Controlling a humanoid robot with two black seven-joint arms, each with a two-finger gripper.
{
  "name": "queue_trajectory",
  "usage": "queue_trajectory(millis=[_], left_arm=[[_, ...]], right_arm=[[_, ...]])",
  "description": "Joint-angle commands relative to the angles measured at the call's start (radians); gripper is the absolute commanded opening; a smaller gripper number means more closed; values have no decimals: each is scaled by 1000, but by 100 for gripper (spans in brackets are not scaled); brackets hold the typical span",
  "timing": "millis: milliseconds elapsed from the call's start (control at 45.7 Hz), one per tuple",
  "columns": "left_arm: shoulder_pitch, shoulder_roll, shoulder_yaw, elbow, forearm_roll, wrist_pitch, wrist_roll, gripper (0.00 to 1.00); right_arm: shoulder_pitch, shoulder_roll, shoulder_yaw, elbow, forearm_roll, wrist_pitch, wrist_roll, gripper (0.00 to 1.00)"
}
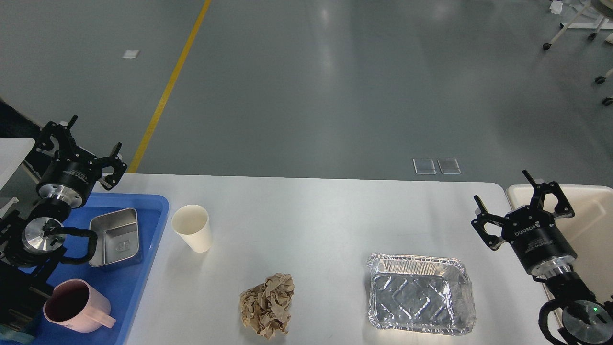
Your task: Tidy desktop
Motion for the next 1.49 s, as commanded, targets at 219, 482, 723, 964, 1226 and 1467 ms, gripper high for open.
queue_trajectory(millis=[219,482,723,964,1226,1467], left_arm=[[140,-111,-124,-340,-27,147,31,97],[177,-121,-126,-391,-26,160,31,97],[217,-123,-127,-391,-26,154,30,97],[240,-121,-132,-391,-26,137,28,97],[246,-123,-136,-391,-26,137,28,97],[246,-123,-138,-389,-26,137,28,97]], right_arm=[[8,-168,-2,89,-67,-29,0,100],[10,-403,-6,110,-351,-12,3,100],[13,-558,-6,189,-790,-3,5,100],[13,-757,-14,193,-934,3,86,100],[13,-974,-58,207,-1103,9,100,100],[13,-1130,-152,271,-1193,23,101,100]])
